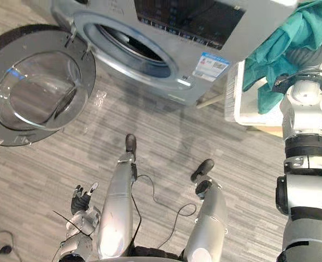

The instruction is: Pick up the laundry basket with both hands and put the clothes into the washing machine.

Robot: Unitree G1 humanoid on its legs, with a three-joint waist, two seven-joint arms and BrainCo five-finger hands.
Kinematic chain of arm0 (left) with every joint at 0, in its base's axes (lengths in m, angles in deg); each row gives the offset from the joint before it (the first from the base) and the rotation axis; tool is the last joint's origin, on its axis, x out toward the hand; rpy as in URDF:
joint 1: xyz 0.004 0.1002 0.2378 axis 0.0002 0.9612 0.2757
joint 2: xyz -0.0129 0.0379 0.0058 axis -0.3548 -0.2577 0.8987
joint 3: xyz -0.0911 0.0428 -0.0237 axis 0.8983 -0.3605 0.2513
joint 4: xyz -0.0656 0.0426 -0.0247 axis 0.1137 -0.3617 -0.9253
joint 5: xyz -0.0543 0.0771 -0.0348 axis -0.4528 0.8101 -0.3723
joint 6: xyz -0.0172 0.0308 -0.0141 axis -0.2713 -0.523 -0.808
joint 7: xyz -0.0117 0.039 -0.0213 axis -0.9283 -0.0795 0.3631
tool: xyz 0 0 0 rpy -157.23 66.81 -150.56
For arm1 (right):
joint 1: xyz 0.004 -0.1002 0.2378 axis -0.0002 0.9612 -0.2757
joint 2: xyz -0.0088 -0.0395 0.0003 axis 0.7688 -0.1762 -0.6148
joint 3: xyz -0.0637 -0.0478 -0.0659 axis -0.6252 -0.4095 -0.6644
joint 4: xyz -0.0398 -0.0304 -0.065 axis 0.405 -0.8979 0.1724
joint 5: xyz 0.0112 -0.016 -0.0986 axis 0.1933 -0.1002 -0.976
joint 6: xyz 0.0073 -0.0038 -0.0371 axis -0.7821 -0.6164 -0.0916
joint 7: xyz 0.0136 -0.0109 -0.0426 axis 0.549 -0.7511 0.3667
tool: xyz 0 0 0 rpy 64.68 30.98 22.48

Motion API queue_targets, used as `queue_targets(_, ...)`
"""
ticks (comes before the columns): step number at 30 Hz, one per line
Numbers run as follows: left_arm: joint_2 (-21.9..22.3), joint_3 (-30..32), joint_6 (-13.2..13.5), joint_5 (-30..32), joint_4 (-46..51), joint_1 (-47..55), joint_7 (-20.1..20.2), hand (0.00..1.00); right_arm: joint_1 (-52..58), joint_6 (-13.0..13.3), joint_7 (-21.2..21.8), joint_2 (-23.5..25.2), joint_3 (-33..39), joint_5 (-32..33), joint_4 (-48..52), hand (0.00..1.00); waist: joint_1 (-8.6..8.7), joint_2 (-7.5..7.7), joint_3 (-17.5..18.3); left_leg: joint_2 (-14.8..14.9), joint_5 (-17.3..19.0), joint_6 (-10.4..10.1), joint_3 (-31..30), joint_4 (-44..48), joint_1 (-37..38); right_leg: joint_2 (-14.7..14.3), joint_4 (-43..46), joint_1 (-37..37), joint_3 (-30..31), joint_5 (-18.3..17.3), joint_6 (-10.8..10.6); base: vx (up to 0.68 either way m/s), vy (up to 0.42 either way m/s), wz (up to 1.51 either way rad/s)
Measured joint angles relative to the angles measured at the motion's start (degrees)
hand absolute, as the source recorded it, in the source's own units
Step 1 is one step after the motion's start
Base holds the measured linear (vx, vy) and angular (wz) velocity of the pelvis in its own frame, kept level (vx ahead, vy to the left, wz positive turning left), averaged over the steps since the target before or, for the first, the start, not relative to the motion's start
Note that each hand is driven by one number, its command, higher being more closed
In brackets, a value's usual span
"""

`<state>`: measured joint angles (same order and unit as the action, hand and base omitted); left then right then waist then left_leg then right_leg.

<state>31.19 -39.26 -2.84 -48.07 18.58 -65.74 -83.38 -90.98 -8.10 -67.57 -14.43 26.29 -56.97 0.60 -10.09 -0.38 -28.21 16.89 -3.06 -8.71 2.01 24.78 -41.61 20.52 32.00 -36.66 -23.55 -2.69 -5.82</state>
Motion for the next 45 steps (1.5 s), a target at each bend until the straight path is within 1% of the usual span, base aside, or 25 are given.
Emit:
queue_targets(2, 0.25, -0.27, -0.14, -0.02, -0.30, 0.07, 0.07, 0.00, 2.76, 0.78, -0.39, 1.55, 3.02, 0.73, 2.79, 1.00, 0.36, 0.30, 0.19, -0.51, -0.01, 0.00, 0.79, -1.22, 4.11, 0.62, 0.11, 3.10, 0.06, -0.57, -0.46, 0.05, -0.025, 0.13)
queue_targets(5, -0.12, -0.56, -0.69, 0.08, -1.28, 0.41, 0.65, 0.00, 6.55, 1.68, -1.02, 4.54, 6.45, 2.55, 4.68, 1.00, 1.65, 1.94, 1.61, -1.33, 0.04, -0.04, 1.85, -3.75, 9.83, 1.43, -0.10, 7.38, 0.20, -1.91, -1.21, 0.04, -0.031, 0.11)
queue_targets(7, -0.66, -1.22, -1.07, 0.14, -2.42, 0.50, 1.38, 0.00, 11.25, 2.12, -1.87, 6.55, 9.99, 3.55, 9.80, 1.00, 2.05, 2.98, 2.40, -1.83, 0.06, -0.53, 2.87, -6.70, 14.38, 1.55, -1.14, 10.65, 0.39, -2.35, -1.68, 0.04, -0.018, 0.03)
queue_targets(9, -0.74, -1.28, -1.71, 0.19, -3.22, 0.82, 1.42, 0.00, 14.12, 2.46, -2.01, 7.61, 11.41, 3.81, 13.11, 1.00, 2.94, 3.36, 2.82, -2.16, -0.21, -0.87, 3.48, -8.92, 17.92, 1.55, -2.22, 13.51, 0.26, -2.38, -1.93, 0.06, -0.018, 0.05)
queue_targets(11, -1.61, -2.43, -2.26, 0.39, -4.79, 1.24, 1.50, 0.00, 18.05, 3.05, -1.93, 8.98, 13.28, 3.87, 16.47, 1.00, 3.14, 3.79, 3.88, -2.51, -0.65, -1.20, 4.12, -11.26, 21.59, 1.48, -3.48, 16.22, 0.21, -2.39, -2.30, 0.08, -0.011, 0.02)
queue_targets(13, -2.06, -2.98, -2.84, 1.78, -6.84, 2.79, 2.42, 0.00, 22.35, 4.00, -1.70, 10.49, 14.74, 3.96, 17.55, 1.00, 3.60, 4.32, 7.95, -3.01, -1.51, -1.35, 4.89, -14.59, 24.50, 1.35, -5.31, 18.10, 0.08, -2.20, -2.85, 0.16, -0.006, -0.03)
queue_targets(14, -2.11, -2.98, -3.19, 2.53, -8.03, 3.37, 2.65, 0.00, 24.04, 4.35, -1.73, 11.57, 15.25, 4.15, 17.55, 1.00, 3.87, 4.37, 9.68, -3.04, -1.89, -1.40, 5.38, -16.09, 26.54, 0.99, -6.64, 19.72, 0.02, -1.85, -2.86, 0.17, 0.001, -0.08)
queue_targets(15, -2.17, -2.94, -3.25, 2.92, -8.85, 3.47, 2.69, 0.00, 24.77, 4.35, -1.63, 12.22, 15.35, 4.45, 17.54, 1.00, 4.11, 4.39, 10.38, -3.07, -1.91, -1.40, 5.66, -16.75, 27.61, 0.79, -7.30, 20.65, 0.06, -1.74, -2.99, 0.17, 0.008, -0.11)
queue_targets(17, -2.69, -2.70, -3.93, 4.81, -11.97, 4.12, 3.22, 0.00, 27.62, 4.43, -0.12, 15.62, 15.30, 4.61, 17.56, 1.00, 5.03, 4.44, 13.92, -3.07, -1.90, -1.39, 6.37, -19.09, 31.15, -0.14, -10.29, 23.72, 0.20, -1.21, -3.60, 0.17, 0.017, -0.16)
queue_targets(19, -2.96, -2.47, -4.51, 5.71, -13.66, 4.27, 3.75, 0.00, 29.55, 4.43, 0.70, 17.66, 15.25, 4.59, 17.56, 1.00, 5.36, 4.44, 15.60, -3.05, -1.89, -1.39, 6.90, -20.49, 33.69, -0.70, -12.16, 25.84, 0.41, -0.79, -3.98, 0.16, 0.017, -0.15)
queue_targets(21, -3.01, -2.13, -5.18, 6.04, -15.66, 4.55, 3.73, 0.00, 31.34, 4.43, 0.98, 21.30, 14.69, 4.43, 17.96, 1.00, 6.14, 4.33, 17.11, -3.00, -1.76, -1.54, 8.15, -21.88, 37.43, -1.44, -14.39, 29.17, 1.00, -0.14, -4.52, 0.15, 0.026, -0.21)
queue_targets(22, -3.05, -2.12, -5.64, 6.43, -16.46, 4.65, 3.74, 0.00, 32.70, 4.42, 1.35, 22.70, 14.44, 4.43, 18.76, 1.00, 6.10, 4.25, 18.30, -2.98, -1.70, -1.61, 8.99, -22.59, 38.71, -1.73, -15.32, 29.93, 1.49, 0.11, -4.62, 0.13, 0.028, -0.28)
queue_targets(27, -2.32, -0.04, -6.50, 8.04, -18.41, 5.70, 3.87, 0.00, 38.30, 4.46, 3.61, 28.81, 10.77, 4.38, 21.64, 1.00, 6.32, 3.42, 20.78, -1.48, 1.19, -2.42, 9.97, -21.11, 44.04, -3.74, -18.80, 36.56, 1.73, 0.41, -5.09, 0.09, 0.002, -0.11)
queue_targets(29, -2.11, 0.60, -7.07, 9.10, -19.37, 6.49, 3.94, 0.00, 42.05, 4.84, 6.20, 31.38, 6.81, 5.08, 22.48, 1.00, 6.34, 2.97, 22.69, -0.55, 2.47, -2.66, 9.20, -19.49, 44.68, -4.52, -19.05, 38.53, 1.27, -0.33, -5.05, 0.04, -0.032, 0.09)
queue_targets(33, -1.50, 3.94, -7.29, 11.64, -20.52, 7.31, 3.90, 0.00, 44.61, 5.02, 9.54, 33.21, 1.96, 6.84, 22.49, 1.00, 6.12, 2.27, 23.30, -0.04, 2.85, -2.28, 6.46, -17.97, 42.70, -4.85, -18.28, 39.48, -0.66, -1.73, -5.46, -0.03, -0.028, 0.32)
queue_targets(34, -1.51, 4.15, -7.30, 12.41, -20.48, 7.67, 3.87, 0.00, 45.09, 5.04, 9.75, 33.34, 1.21, 7.66, 22.78, 1.00, 6.20, 2.18, 23.33, 0.03, 3.04, -1.96, 5.08, -16.94, 40.98, -4.85, -18.00, 39.52, -2.29, -2.40, -5.19, -0.08, -0.042, 0.74)
queue_targets(35, -1.43, 4.50, -7.40, 12.49, -20.64, 8.00, 3.82, 0.00, 46.46, 5.13, 10.27, 33.29, 1.19, 8.80, 24.30, 1.00, 6.09, 1.88, 23.45, 0.05, 3.53, -1.03, 2.54, -15.64, 38.54, -4.98, -17.77, 39.77, -4.42, -3.07, -5.36, -0.06, -0.043, 0.92)
queue_targets(36, -1.40, 4.53, -7.58, 12.50, -20.98, 8.20, 3.76, 0.00, 47.56, 5.53, 10.71, 33.19, 1.21, 9.71, 25.46, 1.00, 6.05, 1.79, 23.37, 0.04, 3.70, -0.26, 1.78, -15.05, 37.35, -4.87, -17.50, 40.05, -5.64, -3.45, -5.37, -0.03, -0.032, 0.89)
queue_targets(37, -1.37, 4.55, -7.73, 12.51, -21.26, 9.41, 3.72, 0.00, 48.35, 5.55, 10.98, 33.54, 0.95, 10.19, 26.32, 1.00, 5.57, 2.09, 23.23, -0.05, 4.19, 3.55, 3.19, -14.69, 37.03, -4.28, -17.18, 40.75, -6.33, -3.92, -5.51, 0.00, -0.008, 0.55)
queue_targets(39, -1.06, 5.95, -8.03, 12.53, -21.54, 11.82, 3.58, 0.00, 49.15, 5.86, 11.43, 33.71, 0.89, 10.19, 27.72, 1.00, 5.42, 2.49, 23.39, 1.06, 4.91, 8.32, 8.24, -14.26, 37.42, -2.93, -16.84, 41.66, -6.44, -4.51, -5.56, 0.03, 0.002, 0.31)
queue_targets(40, -0.82, 6.84, -8.02, 12.55, -21.61, 12.58, 3.30, 0.00, 49.32, 6.42, 11.45, 33.58, 1.00, 10.20, 28.92, 1.00, 5.40, 2.77, 23.12, 1.86, 4.88, 8.24, 9.83, -13.35, 37.31, -2.00, -15.57, 41.30, -6.37, -4.99, -5.20, 0.06, 0.052, 0.18)
queue_targets(41, -0.72, 7.93, -8.10, 12.63, -21.79, 13.21, 2.62, 0.00, 49.38, 6.83, 11.49, 33.68, 1.23, 10.44, 30.02, 1.00, 5.54, 3.12, 22.95, 2.12, 4.93, 8.17, 10.20, -9.44, 35.75, -0.19, -12.85, 40.15, -6.29, -5.79, -4.70, 0.06, 0.084, 0.07)
queue_targets(43, -0.58, 8.91, -8.29, 13.01, -21.81, 13.22, 2.00, 0.00, 49.36, 7.30, 11.49, 33.90, 1.29, 10.67, 30.95, 1.00, 5.87, 3.50, 22.94, 2.13, 6.23, 8.33, 6.08, -0.10, 30.15, 2.28, -8.66, 37.99, -5.81, -6.86, -5.35, 0.02, 0.088, -0.03)
queue_targets(44, -0.48, 8.94, -8.39, 13.55, -21.81, 13.32, 1.25, 0.00, 49.42, 7.90, 11.49, 34.16, 1.67, 10.73, 31.02, 1.00, 5.91, 3.63, 22.98, 2.08, 6.98, 7.67, 2.60, 5.32, 27.34, 3.68, -6.36, 36.32, -5.20, -7.61, -6.52, 0.00, 0.185, -0.12)
queue_targets(45, -0.44, 8.87, -8.37, 13.77, -21.72, 13.35, 0.93, 0.00, 49.92, 8.10, 11.48, 34.65, 2.73, 10.89, 31.06, 1.00, 5.98, 3.54, 22.97, 1.50, 9.52, 2.88, 1.28, 6.72, 26.49, 4.84, -5.31, 36.19, -4.88, -7.87, -8.23, 0.03, 0.341, 0.06)
